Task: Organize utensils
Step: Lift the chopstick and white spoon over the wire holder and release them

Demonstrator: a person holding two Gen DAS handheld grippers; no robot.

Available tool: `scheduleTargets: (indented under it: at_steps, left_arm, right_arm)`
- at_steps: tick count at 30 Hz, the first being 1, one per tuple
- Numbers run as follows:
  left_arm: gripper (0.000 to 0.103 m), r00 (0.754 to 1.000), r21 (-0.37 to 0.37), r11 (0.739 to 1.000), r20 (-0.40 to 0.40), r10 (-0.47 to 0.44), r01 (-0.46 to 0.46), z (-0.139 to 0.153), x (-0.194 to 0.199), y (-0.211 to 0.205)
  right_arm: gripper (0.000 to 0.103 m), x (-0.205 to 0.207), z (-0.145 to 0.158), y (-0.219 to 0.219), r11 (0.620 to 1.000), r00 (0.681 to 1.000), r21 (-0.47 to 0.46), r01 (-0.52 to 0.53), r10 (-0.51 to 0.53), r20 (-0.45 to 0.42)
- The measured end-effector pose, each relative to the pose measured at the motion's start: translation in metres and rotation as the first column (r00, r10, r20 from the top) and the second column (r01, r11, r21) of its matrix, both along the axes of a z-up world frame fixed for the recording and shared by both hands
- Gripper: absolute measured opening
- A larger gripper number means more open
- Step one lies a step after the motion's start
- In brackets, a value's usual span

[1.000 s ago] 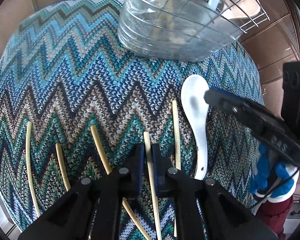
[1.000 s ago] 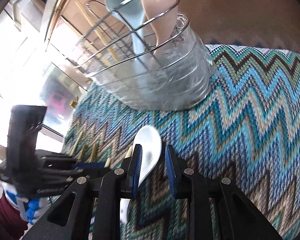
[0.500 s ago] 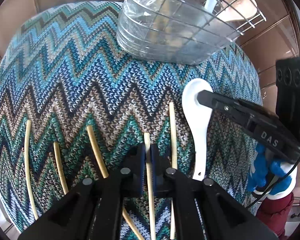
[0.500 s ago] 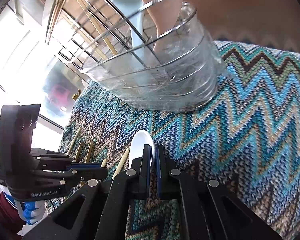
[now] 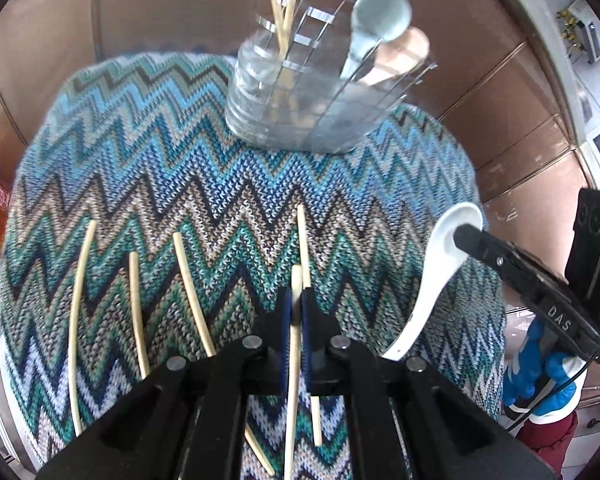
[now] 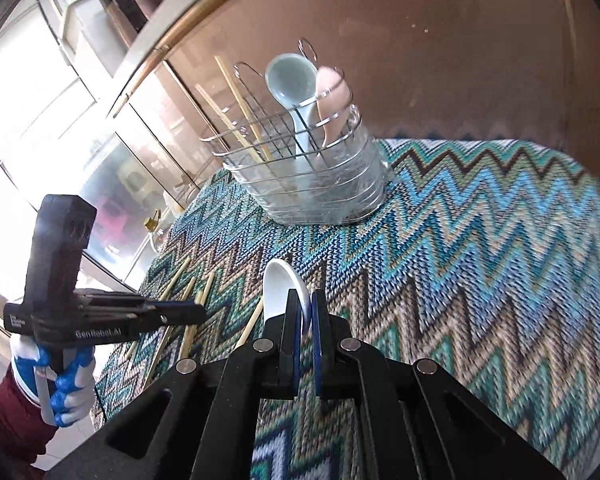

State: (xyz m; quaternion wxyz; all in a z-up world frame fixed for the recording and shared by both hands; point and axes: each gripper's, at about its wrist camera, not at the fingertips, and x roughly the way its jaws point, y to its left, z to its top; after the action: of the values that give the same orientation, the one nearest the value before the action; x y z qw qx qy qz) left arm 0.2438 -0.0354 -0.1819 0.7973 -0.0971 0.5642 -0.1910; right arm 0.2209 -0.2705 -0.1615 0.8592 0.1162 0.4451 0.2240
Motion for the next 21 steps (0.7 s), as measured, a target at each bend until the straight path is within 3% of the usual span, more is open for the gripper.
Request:
scheduleTargets:
  at_steps: [11,21]
  left_arm:
    - [0.004,0.984,-0.098,0.995,0.172,0.041,-0.024,0.067,-0.049,0.03]
    - [0.004,0.937,-0.185,0.982,0.337,0.092,-0.03,0.145,-0.043,0.038]
  right_arm:
    - [0.005,-0.06,0.059,-0.01,0.996,0.986,-0.013,0.084,-0.081,0.143]
    - [0.005,-0.046,0.114,0.012,0.993,0.955,-0.019,0.117,-0.107,0.277]
